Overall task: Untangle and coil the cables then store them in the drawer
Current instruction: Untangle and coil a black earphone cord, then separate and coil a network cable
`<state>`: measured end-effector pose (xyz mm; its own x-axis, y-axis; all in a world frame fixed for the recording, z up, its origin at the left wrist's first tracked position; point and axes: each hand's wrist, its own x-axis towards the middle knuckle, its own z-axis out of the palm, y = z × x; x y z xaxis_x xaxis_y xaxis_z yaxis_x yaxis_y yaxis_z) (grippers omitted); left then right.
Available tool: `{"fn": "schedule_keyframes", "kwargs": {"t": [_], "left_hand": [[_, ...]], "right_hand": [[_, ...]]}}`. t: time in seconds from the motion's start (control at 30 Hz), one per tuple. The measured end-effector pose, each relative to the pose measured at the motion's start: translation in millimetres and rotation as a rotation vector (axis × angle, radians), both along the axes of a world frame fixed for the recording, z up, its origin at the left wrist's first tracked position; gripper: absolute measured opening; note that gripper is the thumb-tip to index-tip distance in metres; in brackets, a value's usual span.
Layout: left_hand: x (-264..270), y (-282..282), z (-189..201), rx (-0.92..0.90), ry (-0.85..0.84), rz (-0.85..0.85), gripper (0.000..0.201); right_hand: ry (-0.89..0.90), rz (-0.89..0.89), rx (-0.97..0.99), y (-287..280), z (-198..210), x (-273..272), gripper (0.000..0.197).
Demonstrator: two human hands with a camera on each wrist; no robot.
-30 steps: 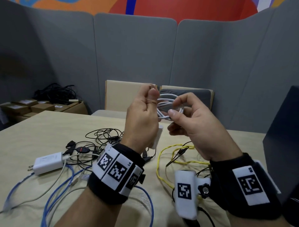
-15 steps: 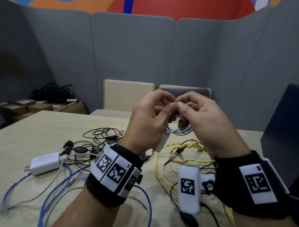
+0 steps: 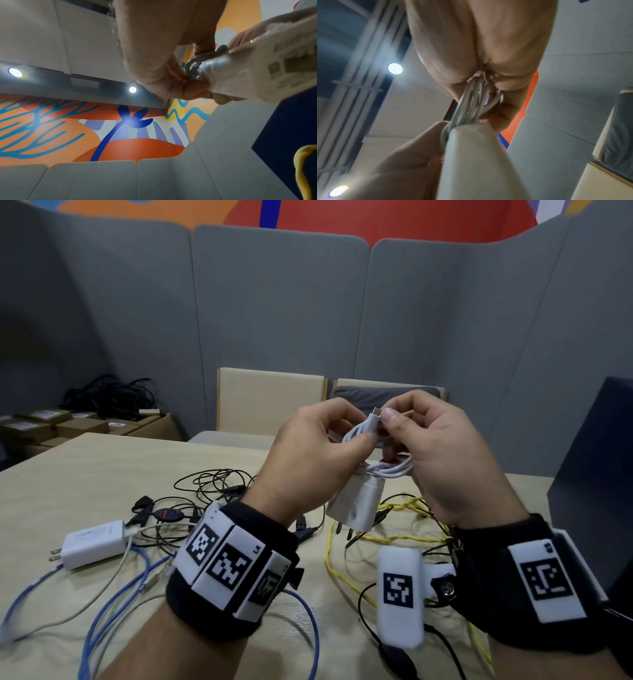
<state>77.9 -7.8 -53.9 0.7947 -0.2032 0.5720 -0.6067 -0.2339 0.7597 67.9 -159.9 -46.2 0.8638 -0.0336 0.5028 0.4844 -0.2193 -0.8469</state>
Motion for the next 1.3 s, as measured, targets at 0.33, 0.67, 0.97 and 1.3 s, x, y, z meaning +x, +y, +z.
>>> {"fn": "schedule_keyframes", "kwargs": {"t": [0.33, 0.67, 0.97, 1.3], "left_hand": [[-32.3, -3.3, 8.4, 0.209, 0.071, -0.004, 0.003], [-88.9, -52.6, -24.6, 0.647, 0.167, -0.119, 0.005], [-124.7, -88.9, -66.5, 1.014, 0.228, -0.205, 0.017], [-134.8, -92.5, -77.0, 1.147, 0.271, -0.239, 0.012]], "right_hand": [[0.072, -0.134, -0.446, -19.6, 19.5, -51.7, 0.014], [0.307, -0.208, -0.624, -52.2, -36.4, -128.3, 0.023], [0.466, -0.277, -0.828, -72.0, -88.6, -178.6, 0.016], [0.662, -0.29, -0.984, -78.9, -90.7, -191.6, 0.017]]}}
